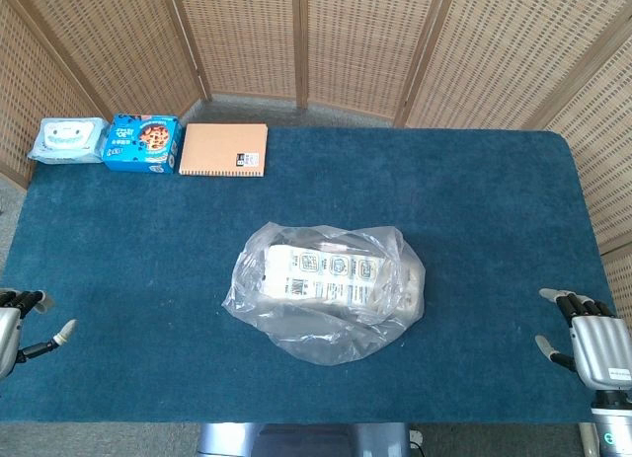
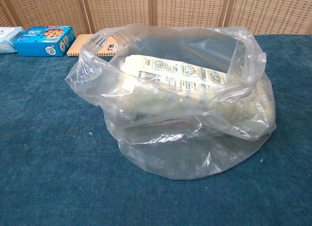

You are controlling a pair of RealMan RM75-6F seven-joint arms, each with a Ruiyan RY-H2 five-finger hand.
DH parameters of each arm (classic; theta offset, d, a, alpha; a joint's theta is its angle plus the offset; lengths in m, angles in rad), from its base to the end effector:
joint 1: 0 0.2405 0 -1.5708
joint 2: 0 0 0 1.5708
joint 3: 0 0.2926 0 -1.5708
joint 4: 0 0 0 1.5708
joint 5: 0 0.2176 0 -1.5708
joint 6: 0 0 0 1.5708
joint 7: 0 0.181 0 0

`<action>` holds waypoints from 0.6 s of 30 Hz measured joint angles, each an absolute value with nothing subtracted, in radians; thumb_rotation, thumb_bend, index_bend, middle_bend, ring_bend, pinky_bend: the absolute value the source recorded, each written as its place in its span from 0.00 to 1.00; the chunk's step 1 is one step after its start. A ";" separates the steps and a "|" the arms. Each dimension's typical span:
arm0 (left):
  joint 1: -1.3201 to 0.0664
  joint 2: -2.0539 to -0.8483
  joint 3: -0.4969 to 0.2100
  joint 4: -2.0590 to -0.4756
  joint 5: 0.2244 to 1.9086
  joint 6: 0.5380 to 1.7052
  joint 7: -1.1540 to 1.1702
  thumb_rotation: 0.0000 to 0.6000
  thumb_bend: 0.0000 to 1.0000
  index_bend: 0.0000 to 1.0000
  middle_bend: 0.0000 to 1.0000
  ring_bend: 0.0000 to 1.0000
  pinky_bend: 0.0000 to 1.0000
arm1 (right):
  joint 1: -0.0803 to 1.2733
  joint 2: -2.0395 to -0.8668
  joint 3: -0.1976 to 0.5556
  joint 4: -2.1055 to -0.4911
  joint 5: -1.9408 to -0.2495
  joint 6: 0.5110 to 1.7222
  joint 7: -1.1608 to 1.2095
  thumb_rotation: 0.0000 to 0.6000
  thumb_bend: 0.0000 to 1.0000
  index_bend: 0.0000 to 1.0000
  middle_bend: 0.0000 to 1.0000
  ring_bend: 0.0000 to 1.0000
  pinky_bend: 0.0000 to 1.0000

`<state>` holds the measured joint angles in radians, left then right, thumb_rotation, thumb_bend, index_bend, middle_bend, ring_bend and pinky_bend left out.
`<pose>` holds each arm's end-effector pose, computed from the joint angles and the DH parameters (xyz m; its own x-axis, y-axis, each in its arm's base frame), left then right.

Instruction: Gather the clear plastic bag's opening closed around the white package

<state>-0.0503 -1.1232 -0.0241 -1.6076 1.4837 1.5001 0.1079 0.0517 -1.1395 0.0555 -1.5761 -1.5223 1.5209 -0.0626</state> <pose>-0.3585 0.2037 0.1662 0.4916 0.0307 0.8703 0.8695 0.0369 -0.4925 -0.3526 -0.2114 0.1695 0.4664 0.0268 0.8842 -0.8845 0.0027 0.4665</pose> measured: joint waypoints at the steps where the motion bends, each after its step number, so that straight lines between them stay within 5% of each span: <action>1: -0.051 -1.124 -0.025 -1.607 1.482 1.498 0.109 0.09 0.20 0.45 0.50 0.40 0.26 | 0.052 -1.140 0.056 -1.576 -1.521 1.519 -0.063 1.00 0.24 0.28 0.36 0.36 0.36; 18: -0.071 -1.097 -0.034 -1.642 1.479 1.469 0.082 0.13 0.20 0.45 0.49 0.40 0.26 | 0.056 -1.156 0.055 -1.558 -1.523 1.513 -0.047 1.00 0.24 0.28 0.36 0.36 0.36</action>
